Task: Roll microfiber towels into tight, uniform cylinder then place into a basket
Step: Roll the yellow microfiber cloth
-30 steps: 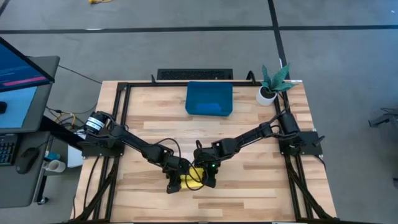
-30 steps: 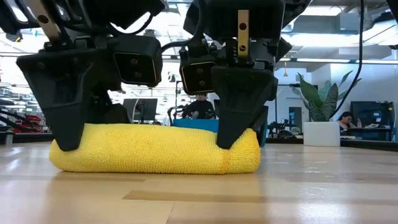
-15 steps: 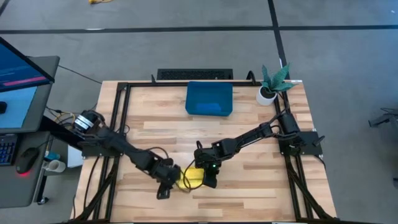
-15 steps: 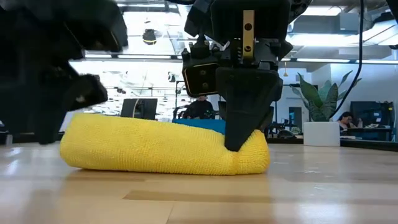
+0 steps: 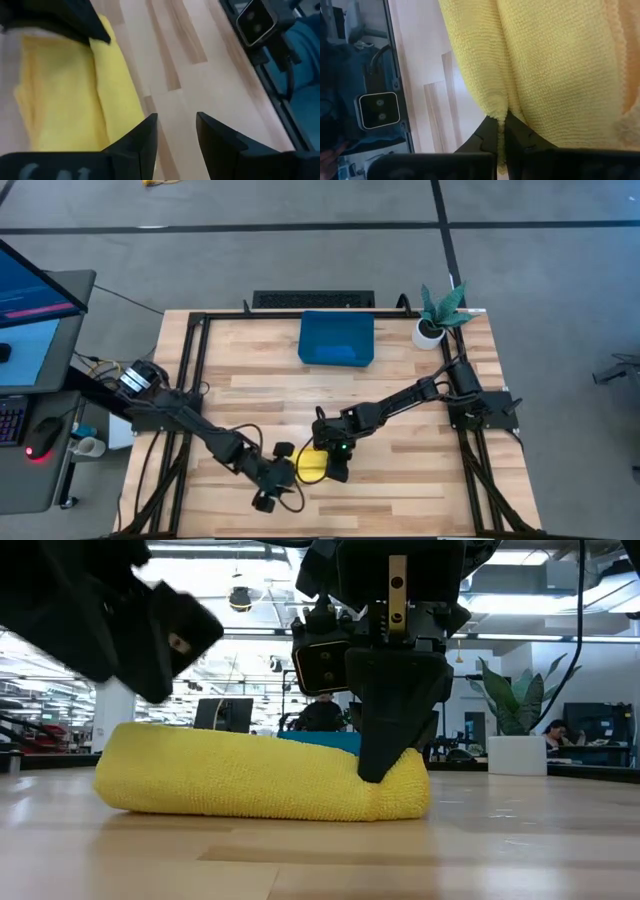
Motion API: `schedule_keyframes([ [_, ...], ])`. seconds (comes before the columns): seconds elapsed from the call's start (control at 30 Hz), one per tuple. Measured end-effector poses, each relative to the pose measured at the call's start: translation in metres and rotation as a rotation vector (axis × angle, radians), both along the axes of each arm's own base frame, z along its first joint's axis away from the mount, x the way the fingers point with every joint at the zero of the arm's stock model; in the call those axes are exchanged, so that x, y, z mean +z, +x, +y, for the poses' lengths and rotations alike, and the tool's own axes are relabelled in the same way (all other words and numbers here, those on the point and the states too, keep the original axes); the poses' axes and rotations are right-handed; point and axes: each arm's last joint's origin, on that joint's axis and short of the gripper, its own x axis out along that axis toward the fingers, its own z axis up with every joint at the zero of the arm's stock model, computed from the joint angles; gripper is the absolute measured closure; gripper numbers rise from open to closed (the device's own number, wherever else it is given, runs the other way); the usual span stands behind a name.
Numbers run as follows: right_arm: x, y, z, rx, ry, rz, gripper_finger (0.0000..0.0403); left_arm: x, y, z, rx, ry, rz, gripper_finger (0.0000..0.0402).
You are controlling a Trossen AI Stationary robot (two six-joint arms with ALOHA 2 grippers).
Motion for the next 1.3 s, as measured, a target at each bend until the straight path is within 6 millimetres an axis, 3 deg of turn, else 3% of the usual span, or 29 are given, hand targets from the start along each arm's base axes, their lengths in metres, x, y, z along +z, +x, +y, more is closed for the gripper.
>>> schedule_keyframes([
  [0.2,0.0,0.0,-0.001,-0.002,-0.002,0.002,0.0375,-0.016,0.011,0.004,-0.012,-0.033,0.029,0.0276],
  [0.43,0.0,0.0,0.0,0.006,0.013,0.005,0.0379,-0.017,0.016,0.016,0.077,0.042,0.008,0.0276],
  [0.87,0.001,0.001,-0.001,-0.016,0.023,0.009,0.0366,-0.035,0.012,0.044,0.265,0.04,0.143,0.0276],
  [1.1,0.001,0.001,-0.001,-0.018,0.022,0.012,0.0368,-0.045,0.01,0.063,0.333,-0.063,0.17,0.0276],
  [1.3,0.001,0.001,-0.002,-0.021,0.015,0.012,0.036,-0.046,0.012,0.067,0.386,-0.126,0.192,0.0276],
])
